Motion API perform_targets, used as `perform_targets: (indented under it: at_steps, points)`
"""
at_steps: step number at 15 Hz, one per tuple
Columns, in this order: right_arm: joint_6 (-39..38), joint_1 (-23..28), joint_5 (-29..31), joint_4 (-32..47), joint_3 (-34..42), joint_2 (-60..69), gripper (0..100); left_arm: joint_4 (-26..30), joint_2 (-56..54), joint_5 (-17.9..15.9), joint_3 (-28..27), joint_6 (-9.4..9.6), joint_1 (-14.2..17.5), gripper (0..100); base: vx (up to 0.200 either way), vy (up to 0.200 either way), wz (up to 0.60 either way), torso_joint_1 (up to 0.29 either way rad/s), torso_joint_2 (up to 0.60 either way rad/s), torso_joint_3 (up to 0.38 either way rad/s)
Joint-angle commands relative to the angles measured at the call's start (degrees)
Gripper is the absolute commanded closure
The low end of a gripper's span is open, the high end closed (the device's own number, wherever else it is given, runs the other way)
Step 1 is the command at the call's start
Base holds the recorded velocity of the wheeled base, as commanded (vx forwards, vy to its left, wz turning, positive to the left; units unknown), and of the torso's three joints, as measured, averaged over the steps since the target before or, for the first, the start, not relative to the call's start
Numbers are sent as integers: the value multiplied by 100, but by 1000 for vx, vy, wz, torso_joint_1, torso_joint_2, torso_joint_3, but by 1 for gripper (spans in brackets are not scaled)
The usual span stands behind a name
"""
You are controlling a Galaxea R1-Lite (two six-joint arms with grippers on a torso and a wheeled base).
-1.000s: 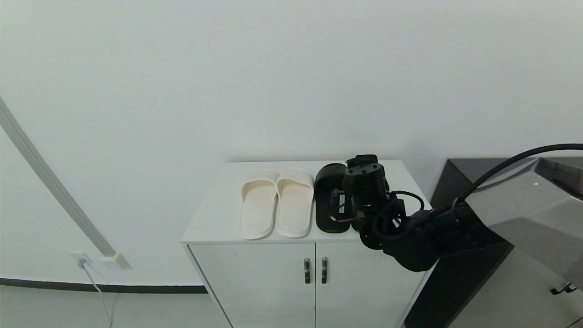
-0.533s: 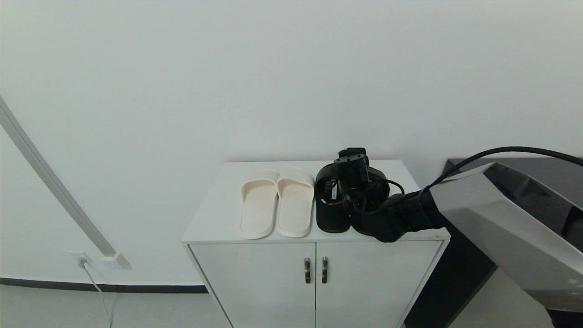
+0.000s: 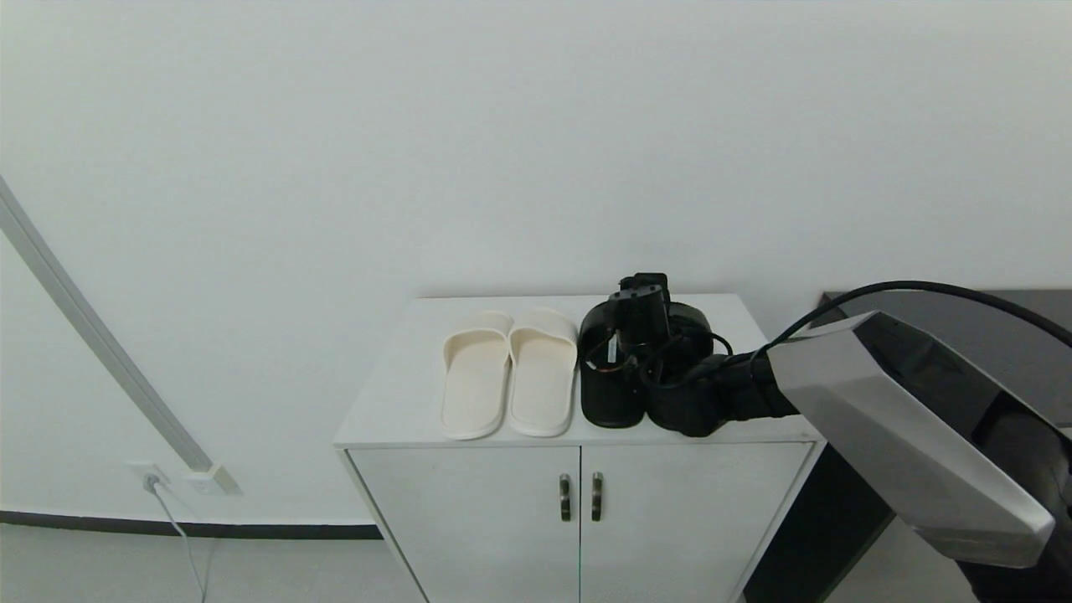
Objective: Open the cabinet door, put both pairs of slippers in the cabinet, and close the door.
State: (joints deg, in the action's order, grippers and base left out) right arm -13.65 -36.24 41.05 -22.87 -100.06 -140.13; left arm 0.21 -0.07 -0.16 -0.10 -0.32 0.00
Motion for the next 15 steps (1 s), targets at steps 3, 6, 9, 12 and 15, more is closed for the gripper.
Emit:
perform_targets:
  at_steps: [3, 6, 9, 12, 15]
  points:
    - [-6, -6, 9, -16, 30, 91, 100, -3, 7, -2, 1, -3, 0, 100, 0, 0, 0, 0, 0, 0]
    - [12, -32, 17, -25, 426, 592, 100, -3, 7, -2, 1, -3, 0, 100, 0, 0, 0, 0, 0, 0]
    - [205, -252, -492, -51, 1894, 2007, 100, -3, 7, -2, 1, -3, 0, 100, 0, 0, 0, 0, 0, 0]
    - [486, -770, -1863, -306, 3731, 3642, 100, -12, 7, 7, 1, -30, 0, 100, 0, 0, 0, 0, 0, 0]
    - [750, -920, -3322, -359, 5181, 5022, 100, -12, 7, 7, 1, -39, 0, 100, 0, 0, 0, 0, 0, 0]
